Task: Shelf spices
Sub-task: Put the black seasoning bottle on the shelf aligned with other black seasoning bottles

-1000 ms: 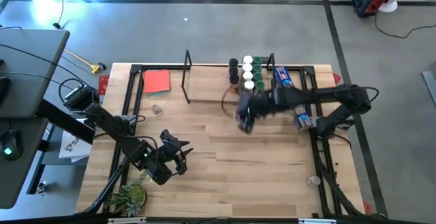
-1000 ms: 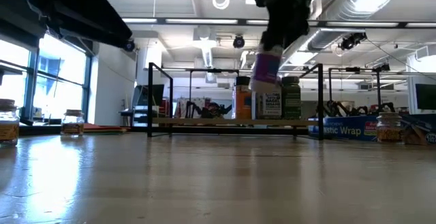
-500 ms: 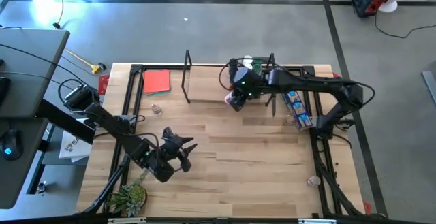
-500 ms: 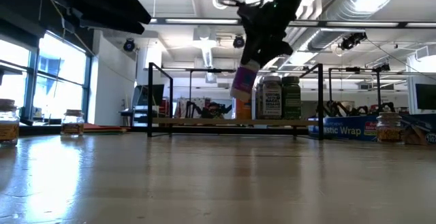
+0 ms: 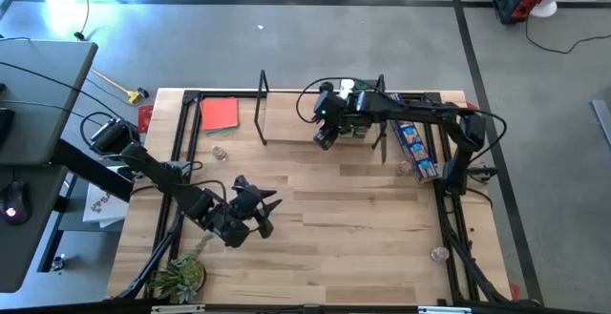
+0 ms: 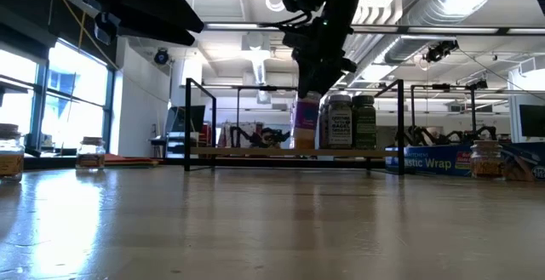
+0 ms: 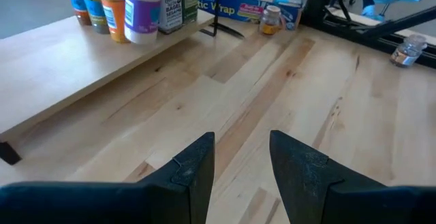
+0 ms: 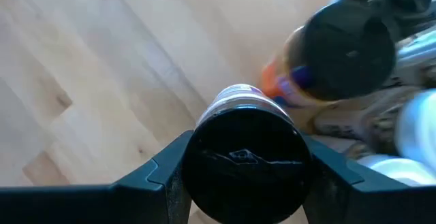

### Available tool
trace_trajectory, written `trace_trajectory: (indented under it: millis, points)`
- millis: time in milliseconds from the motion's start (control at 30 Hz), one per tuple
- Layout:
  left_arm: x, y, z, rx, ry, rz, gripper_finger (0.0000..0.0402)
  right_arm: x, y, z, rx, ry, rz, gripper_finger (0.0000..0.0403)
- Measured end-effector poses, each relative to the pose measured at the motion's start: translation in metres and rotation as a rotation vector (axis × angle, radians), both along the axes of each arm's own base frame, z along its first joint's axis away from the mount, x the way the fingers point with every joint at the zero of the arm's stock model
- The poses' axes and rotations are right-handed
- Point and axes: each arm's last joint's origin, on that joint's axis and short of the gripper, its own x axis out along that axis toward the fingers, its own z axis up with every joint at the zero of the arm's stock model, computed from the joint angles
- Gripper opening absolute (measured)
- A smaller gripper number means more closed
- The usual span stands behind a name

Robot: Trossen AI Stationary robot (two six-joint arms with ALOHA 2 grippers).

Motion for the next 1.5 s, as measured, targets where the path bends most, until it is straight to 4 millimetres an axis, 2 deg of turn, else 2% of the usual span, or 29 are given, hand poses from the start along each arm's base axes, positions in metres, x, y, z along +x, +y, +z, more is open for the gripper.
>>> trace_trajectory:
  millis: [233, 433, 933, 1100, 1267, 1400, 1500]
  points:
    - [0.0, 0.0, 0.0, -0.003, -0.002, -0.001, 0.0135, -0.001, -0.004, 0.001, 0.009, 0.006, -0.036, 0.0193]
    - [0.0, 0.0, 0.0, -0.003, -0.001, -0.002, 0.0135, -0.001, -0.005, 0.001, 0.006, 0.006, -0.041, 0.0249]
    - [0.0, 0.0, 0.0, 0.005, 0.003, -0.005, 0.0135, 0.001, -0.004, 0.002, -0.08, 0.016, -0.019, 0.0257]
    - [0.0, 0.0, 0.0, 0.005, 0.003, -0.005, 0.0135, 0.005, 0.006, 0.007, -0.182, 0.045, 0.028, 0.0258]
    - [0.0, 0.0, 0.0, 0.005, 0.002, -0.005, 0.0135, 0.009, 0.027, 0.029, -0.282, 0.088, 0.103, 0.0258]
    - [0.0, 0.0, 0.0, 0.004, 0.003, -0.005, 0.0135, 0.005, 0.048, 0.048, -0.295, 0.146, 0.174, 0.0258]
    - [0.0, 0.0, 0.0, 0.004, 0.003, -0.005, 0.0135, 0.0, 0.061, 0.051, -0.246, 0.198, 0.259, 0.0247]
